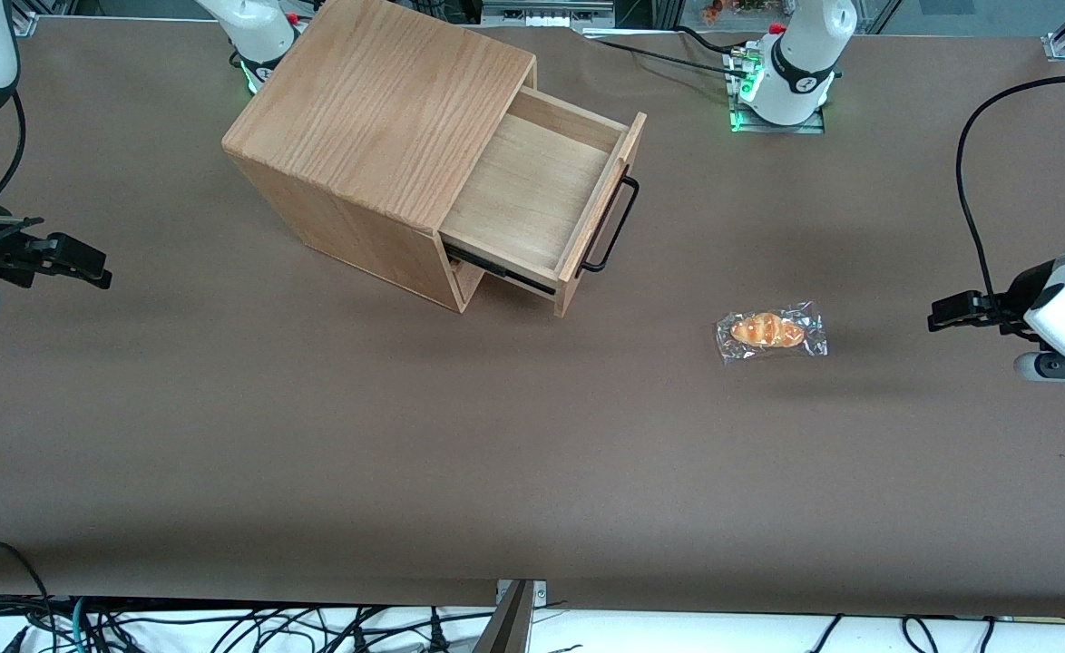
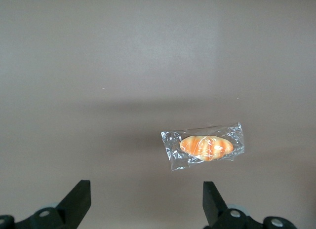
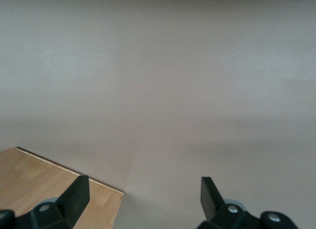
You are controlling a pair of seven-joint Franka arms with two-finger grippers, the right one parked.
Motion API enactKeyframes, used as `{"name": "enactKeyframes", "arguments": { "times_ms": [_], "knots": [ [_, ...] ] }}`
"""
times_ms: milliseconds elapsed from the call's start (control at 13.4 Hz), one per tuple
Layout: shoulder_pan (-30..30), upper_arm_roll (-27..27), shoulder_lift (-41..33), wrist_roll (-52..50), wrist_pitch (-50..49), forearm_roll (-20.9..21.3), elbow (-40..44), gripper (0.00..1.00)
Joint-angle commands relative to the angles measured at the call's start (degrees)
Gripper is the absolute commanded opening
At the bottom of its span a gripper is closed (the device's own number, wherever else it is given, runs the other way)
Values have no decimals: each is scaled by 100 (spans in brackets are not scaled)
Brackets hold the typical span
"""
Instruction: Open top drawer with left arm
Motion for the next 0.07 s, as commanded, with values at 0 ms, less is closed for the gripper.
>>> {"name": "enactKeyframes", "arguments": {
  "times_ms": [0],
  "knots": [
    [15, 3, 7, 84, -85, 10, 56, 100]
  ]
}}
